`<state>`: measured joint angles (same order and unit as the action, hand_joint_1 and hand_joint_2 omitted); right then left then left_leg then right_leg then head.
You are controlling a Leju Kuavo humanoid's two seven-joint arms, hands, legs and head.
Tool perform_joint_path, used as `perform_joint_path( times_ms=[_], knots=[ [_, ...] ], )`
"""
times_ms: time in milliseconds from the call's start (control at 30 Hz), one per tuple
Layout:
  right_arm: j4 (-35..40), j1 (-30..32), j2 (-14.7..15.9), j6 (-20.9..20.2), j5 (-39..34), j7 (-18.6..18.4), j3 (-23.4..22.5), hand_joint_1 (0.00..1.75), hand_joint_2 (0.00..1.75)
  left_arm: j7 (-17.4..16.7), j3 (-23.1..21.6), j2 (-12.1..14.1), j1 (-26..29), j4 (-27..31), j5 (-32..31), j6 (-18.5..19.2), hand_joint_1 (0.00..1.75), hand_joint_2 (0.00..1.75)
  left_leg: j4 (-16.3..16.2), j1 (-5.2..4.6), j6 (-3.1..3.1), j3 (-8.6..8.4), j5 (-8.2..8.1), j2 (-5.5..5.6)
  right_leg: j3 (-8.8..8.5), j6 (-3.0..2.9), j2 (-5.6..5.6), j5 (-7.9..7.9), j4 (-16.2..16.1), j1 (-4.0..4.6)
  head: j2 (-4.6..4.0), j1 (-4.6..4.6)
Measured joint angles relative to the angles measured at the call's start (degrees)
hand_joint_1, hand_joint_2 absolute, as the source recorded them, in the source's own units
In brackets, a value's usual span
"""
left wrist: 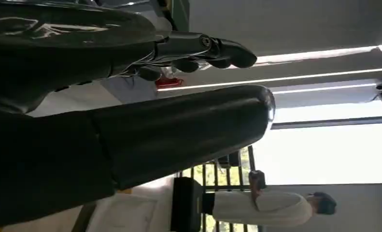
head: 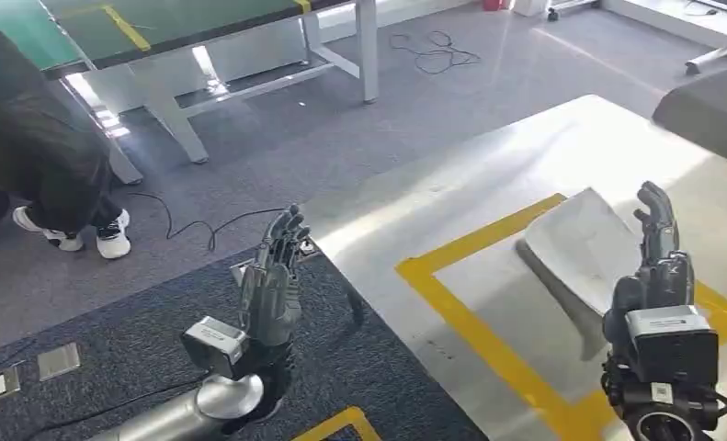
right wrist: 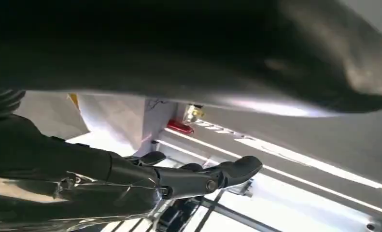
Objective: Take the parts from the cabinet and place them on the table.
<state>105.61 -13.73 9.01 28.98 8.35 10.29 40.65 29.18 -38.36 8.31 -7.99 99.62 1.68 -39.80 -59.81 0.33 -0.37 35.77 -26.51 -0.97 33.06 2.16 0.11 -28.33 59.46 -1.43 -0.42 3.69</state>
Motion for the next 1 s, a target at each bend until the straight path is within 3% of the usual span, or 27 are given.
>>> perform_joint_path(
  times_ms=[67,100,133,167,233,267,300,333,400,433,467,500,533,600,633,667,700,767,800,833,867,900,933,967,1000],
  knots=[
    [0.5,0.0,0.1,0.1,-0.2,0.0,0.3,0.00,0.00,0.2,0.0,0.0,0.0,0.0,0.1,0.0,0.00,0.00,0.8,-0.10,0.57,-0.25,0.25,0.06,-0.58,0.55,-0.19,0.34,-1.0,-0.01,0.00,0.04],
    [0.9,0.0,0.2,0.3,-0.3,0.0,0.4,0.00,0.00,0.2,0.0,0.0,0.1,0.1,0.2,0.0,0.00,0.00,2.5,0.51,1.07,-1.38,0.86,0.14,-1.03,0.80,-0.28,0.26,-1.6,0.32,0.00,-0.04],
    [1.0,0.0,0.5,0.3,-0.3,0.1,0.5,0.00,0.00,0.3,0.0,-0.1,0.1,0.1,0.2,0.0,0.00,0.00,3.6,0.54,1.20,-2.33,1.18,0.20,-0.79,0.80,-0.22,-0.38,-0.8,0.12,0.00,-0.09],
    [1.0,-0.1,0.8,0.3,-0.3,0.1,0.5,0.00,0.00,0.3,0.0,-0.1,0.0,0.1,0.2,0.0,0.00,0.00,4.2,0.64,1.46,-2.87,1.35,0.25,0.18,0.82,-0.20,-1.98,1.9,0.10,0.00,-0.43],
    [1.1,0.1,0.9,0.4,-0.6,0.1,0.8,0.00,0.00,0.2,0.0,-0.3,0.1,0.1,0.3,0.0,0.00,0.00,4.4,0.65,1.58,-3.13,1.35,0.82,4.42,1.14,-0.17,-5.66,10.9,0.08,0.00,-0.85],
    [1.1,0.3,1.2,0.5,-0.9,0.1,0.9,0.00,0.00,0.2,0.0,-0.3,0.2,0.1,0.3,0.0,0.00,0.00,4.3,0.63,1.57,-3.13,1.33,1.30,6.35,1.31,-0.17,-6.56,14.2,-0.01,0.00,-0.92],
    [1.1,0.4,1.3,0.6,-0.9,0.1,1.0,0.00,0.00,0.2,0.0,-0.3,0.3,0.1,0.3,0.0,0.00,0.00,4.3,0.67,1.51,-3.15,1.29,1.75,7.02,1.41,-0.18,-6.04,14.9,-0.12,0.00,-0.90],
    [1.1,0.4,1.4,0.7,-1.0,0.1,1.1,0.00,0.00,0.2,0.0,-0.3,0.3,0.1,0.3,0.0,0.00,0.00,4.3,0.78,1.33,-3.26,1.18,2.40,6.27,1.52,-0.17,-4.06,12.7,-0.27,0.00,-0.96],
    [1.1,0.4,1.5,0.7,-1.0,0.1,1.3,0.00,0.00,0.2,0.0,-0.4,0.4,0.1,0.3,0.0,0.00,0.00,4.1,1.13,0.71,-3.77,0.79,3.64,1.69,1.94,0.54,1.80,2.8,-0.81,0.00,-0.96],
    [1.1,0.4,1.8,0.8,-1.0,0.2,1.4,0.00,0.00,0.2,0.0,-0.5,0.4,0.1,0.3,0.0,0.00,0.00,3.8,1.22,0.26,-3.77,0.50,4.10,0.04,2.32,2.66,2.33,-0.9,-1.28,0.00,-1.05],
    [1.1,0.4,1.8,0.8,-1.0,0.2,1.6,0.00,0.00,0.2,0.0,-0.5,0.2,0.1,0.3,0.0,0.00,0.00,3.3,0.93,-0.28,-3.25,0.49,4.74,-0.69,2.19,4.36,1.61,-1.8,-1.14,0.00,-1.40],
    [1.3,0.4,1.8,0.8,-1.1,0.2,1.8,0.00,0.00,0.2,0.0,-0.5,0.2,0.1,0.3,0.0,0.00,0.00,3.2,0.96,-0.69,-2.73,0.79,5.33,-1.04,1.34,4.11,1.28,-1.9,-1.18,0.00,-1.27],
    [1.3,0.5,1.8,0.9,-1.1,0.2,1.9,0.00,0.00,0.2,0.0,-0.5,0.3,0.1,0.3,0.0,0.00,0.00,3.5,1.29,-1.13,-2.65,1.04,5.73,-0.89,1.12,3.62,1.28,-1.9,-0.64,0.00,-1.11],
    [1.3,0.4,1.9,0.9,-1.2,0.2,1.9,0.00,0.00,0.2,0.0,-0.5,0.6,0.1,0.2,-0.1,0.00,0.00,4.0,1.47,-1.77,-2.73,1.30,6.63,-1.10,0.20,2.72,1.44,-2.1,-0.71,0.00,-1.11],
    [1.5,0.3,1.9,0.9,-1.4,0.3,1.9,0.00,0.00,0.2,0.0,-0.4,0.7,0.1,0.0,-0.1,0.00,0.00,3.4,1.58,-1.89,-2.53,0.74,5.48,-1.43,-0.31,1.99,1.56,-2.5,-0.85,0.00,-0.98],
    [1.6,0.3,1.9,0.9,-1.4,0.5,2.0,0.00,0.00,0.2,0.0,-0.4,0.5,0.1,-0.1,-0.1,0.00,0.00,0.8,1.22,-1.90,-1.26,-0.60,3.20,-1.59,-0.74,1.58,1.51,-2.6,-0.77,0.00,-0.41],
    [1.6,0.3,1.9,1.0,-1.4,0.5,2.0,0.00,0.00,0.2,0.1,-0.5,0.4,0.1,-0.1,-0.2,0.00,0.00,-4.0,1.15,-1.98,1.32,-2.83,2.09,-1.61,-1.11,0.86,1.41,-2.6,-0.54,0.00,0.00],
    [1.6,0.4,1.9,1.0,-1.4,0.5,2.1,0.00,0.00,0.1,0.1,-0.5,0.7,0.1,-0.1,-0.2,0.00,0.00,-13.1,1.15,-1.87,6.39,-6.01,1.56,-1.60,-1.54,-0.43,1.22,-2.6,0.04,0.00,0.22],
    [1.6,0.4,1.9,1.0,-1.4,0.5,2.1,0.00,0.00,0.0,0.1,-0.4,0.7,0.1,-0.1,-0.2,0.00,0.00,-15.4,1.11,-1.67,7.92,-6.06,1.54,-1.67,-1.68,-1.12,1.13,-2.6,0.36,0.00,0.35],
    [1.6,0.4,1.9,1.0,-1.4,0.5,2.1,0.00,0.00,0.0,0.1,-0.4,0.8,0.1,-0.1,-0.2,0.00,0.00,-14.4,0.95,-1.31,7.73,-4.74,1.52,-1.80,-1.81,-1.71,1.04,-2.6,0.57,0.00,0.42],
    [1.6,0.4,1.9,1.0,-1.4,0.5,2.2,0.00,0.00,0.0,0.1,-0.4,0.8,0.1,-0.1,-0.2,0.00,0.00,-10.7,0.62,-0.80,6.08,-2.32,1.40,-1.98,-1.97,-2.32,0.92,-2.6,0.75,0.00,0.44],
    [1.7,0.4,1.9,1.0,-1.4,0.5,2.2,0.00,0.00,0.0,0.1,-0.4,0.8,0.1,-0.1,-0.2,0.00,0.00,-5.5,0.15,-0.17,3.53,0.35,0.85,-2.24,-2.04,-2.87,0.75,-2.6,0.86,0.00,0.46],
    [1.8,0.4,1.9,1.0,-1.4,0.5,2.2,0.00,0.00,0.0,0.1,-0.4,0.7,0.1,-0.1,-0.2,0.00,0.00,0.2,-0.65,0.65,0.49,2.78,-0.97,-2.56,-2.00,-3.36,0.56,-2.7,0.89,0.00,0.48],
    [1.9,0.4,1.9,0.9,-1.4,0.5,2.2,0.00,0.00,0.0,0.1,-0.4,0.6,0.1,-0.3,-0.2,0.00,0.00,3.3,-1.75,1.37,-1.05,2.20,-4.15,-2.72,-1.84,-3.82,0.36,-2.7,1.14,0.00,0.37],
    [1.9,0.4,1.9,0.9,-1.4,0.5,2.2,0.00,0.00,0.0,0.2,-0.5,0.6,0.1,-0.4,-0.2,0.00,0.00,3.6,-1.82,1.31,-0.96,2.48,-3.45,-2.69,-1.65,-4.12,0.27,-2.8,1.22,0.00,0.30]
  ],
)
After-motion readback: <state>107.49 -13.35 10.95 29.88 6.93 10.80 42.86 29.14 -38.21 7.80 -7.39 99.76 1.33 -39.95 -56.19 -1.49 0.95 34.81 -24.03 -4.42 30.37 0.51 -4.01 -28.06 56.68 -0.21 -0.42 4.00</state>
